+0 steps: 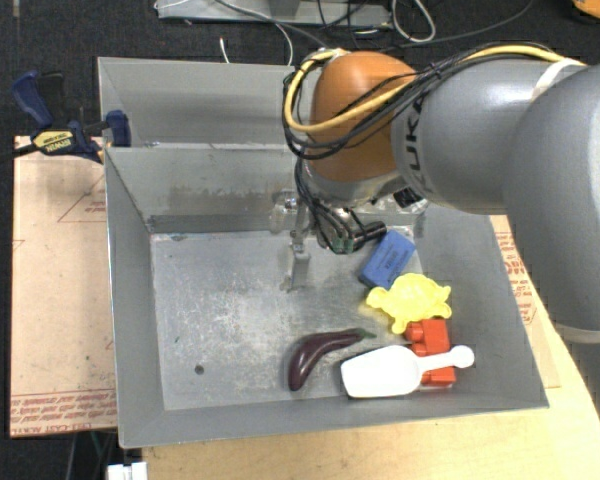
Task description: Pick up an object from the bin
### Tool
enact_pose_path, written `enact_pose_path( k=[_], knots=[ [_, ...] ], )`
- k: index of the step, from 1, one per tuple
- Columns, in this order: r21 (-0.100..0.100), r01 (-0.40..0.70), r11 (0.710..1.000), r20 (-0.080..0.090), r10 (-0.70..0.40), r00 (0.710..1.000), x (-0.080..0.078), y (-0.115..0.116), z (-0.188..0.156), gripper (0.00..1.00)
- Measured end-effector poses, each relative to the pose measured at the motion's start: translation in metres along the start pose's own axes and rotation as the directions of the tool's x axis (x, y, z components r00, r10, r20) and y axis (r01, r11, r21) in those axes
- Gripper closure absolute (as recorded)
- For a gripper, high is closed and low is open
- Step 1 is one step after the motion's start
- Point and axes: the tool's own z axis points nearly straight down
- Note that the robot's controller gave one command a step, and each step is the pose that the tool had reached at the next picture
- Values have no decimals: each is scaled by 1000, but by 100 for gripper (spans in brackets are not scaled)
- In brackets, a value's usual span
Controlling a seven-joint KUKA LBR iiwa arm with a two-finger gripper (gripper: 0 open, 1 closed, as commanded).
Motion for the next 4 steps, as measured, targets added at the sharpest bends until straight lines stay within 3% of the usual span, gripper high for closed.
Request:
enact_pose_path(
  k=[1, 2, 3, 4],
  knots=[
    [-1, -2, 1000, 7, 2, 1000, -2, 0, -5, 0],
    [1, 347, 938, 9, -347, 938, 44, -32, 51, 0],
    [0, 376, 927, 8, -376, 927, 67, -66, 32, 0],
    [3, 631, 776, 8, -631, 776, 22, -141, 37, 0]
  ],
)
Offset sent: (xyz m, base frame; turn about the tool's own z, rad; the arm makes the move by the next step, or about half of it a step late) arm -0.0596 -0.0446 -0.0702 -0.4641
